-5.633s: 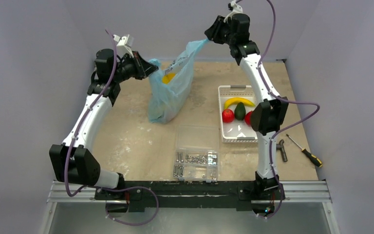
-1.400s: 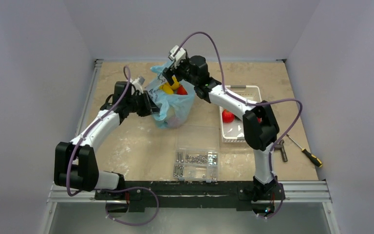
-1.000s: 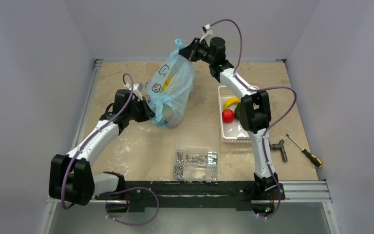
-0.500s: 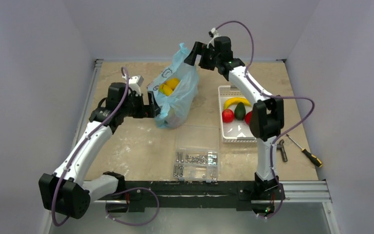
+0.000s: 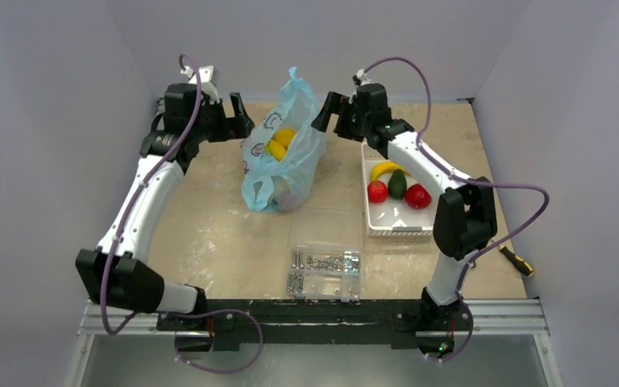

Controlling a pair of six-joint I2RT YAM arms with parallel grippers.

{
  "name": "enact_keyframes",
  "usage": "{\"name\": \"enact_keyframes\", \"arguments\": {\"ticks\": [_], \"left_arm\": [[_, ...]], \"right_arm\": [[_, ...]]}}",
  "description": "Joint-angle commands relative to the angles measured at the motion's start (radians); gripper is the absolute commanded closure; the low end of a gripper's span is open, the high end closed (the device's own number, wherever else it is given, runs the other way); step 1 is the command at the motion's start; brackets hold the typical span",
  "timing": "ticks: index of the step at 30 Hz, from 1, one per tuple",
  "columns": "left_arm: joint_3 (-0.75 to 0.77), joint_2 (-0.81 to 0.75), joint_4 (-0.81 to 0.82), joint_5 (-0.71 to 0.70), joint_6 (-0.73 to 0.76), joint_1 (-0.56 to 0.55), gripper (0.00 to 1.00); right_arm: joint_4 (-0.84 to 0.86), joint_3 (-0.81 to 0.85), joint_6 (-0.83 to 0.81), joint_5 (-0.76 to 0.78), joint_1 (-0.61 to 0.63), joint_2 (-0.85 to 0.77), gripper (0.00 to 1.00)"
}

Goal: Take the fake fruits out of the plastic bag
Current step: Adjust the plastic bag at the center of the board.

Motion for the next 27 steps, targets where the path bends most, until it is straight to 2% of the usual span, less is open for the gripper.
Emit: {"name": "enact_keyframes", "arguments": {"ticks": [1,5,11,13,15,17,19,20,21,22,27], "left_arm": [[0.145,0.198,0.043,0.042,0.007,0.007,0.0],[0.193,0.329,0.061,0.123,-0.002,0.003,0.0],[0.252,0.453,-0.074,0.145,-0.009,0.002,0.0],[0.261,0.48,-0.103,0.178,0.002,0.003,0.1],[0.266,0.503,-0.122,0.202,0.008,0.009,0.27],[0.276,0.529,-0.137,0.244,0.008,0.025,0.53],[0.282,0.535,-0.148,0.26,0.011,0.048,0.82],[0.282,0.532,-0.149,0.258,0.019,0.057,0.94],[0.284,0.526,-0.154,0.24,0.035,0.065,1.0],[0.292,0.522,-0.166,0.217,0.054,0.07,1.0],[0.325,0.488,-0.255,0.108,0.119,0.097,1.0]], "right_arm": [[0.082,-0.039,0.092,0.029,0.061,0.024,0.01],[0.092,-0.049,0.133,0.089,0.103,0.045,0.01],[0.125,-0.067,0.139,0.102,0.149,0.098,0.01],[0.138,-0.09,0.142,0.119,0.158,0.099,0.05],[0.175,-0.15,0.149,0.129,0.158,0.082,0.18],[0.211,-0.23,0.152,0.139,0.158,0.049,0.35],[0.273,-0.316,0.145,0.14,0.159,0.006,0.67],[0.295,-0.362,0.146,0.141,0.159,-0.016,0.81],[0.315,-0.403,0.146,0.147,0.158,-0.04,0.93],[0.333,-0.445,0.138,0.171,0.157,-0.061,1.0],[0.373,-0.559,0.069,0.222,0.153,-0.134,1.0]]}}
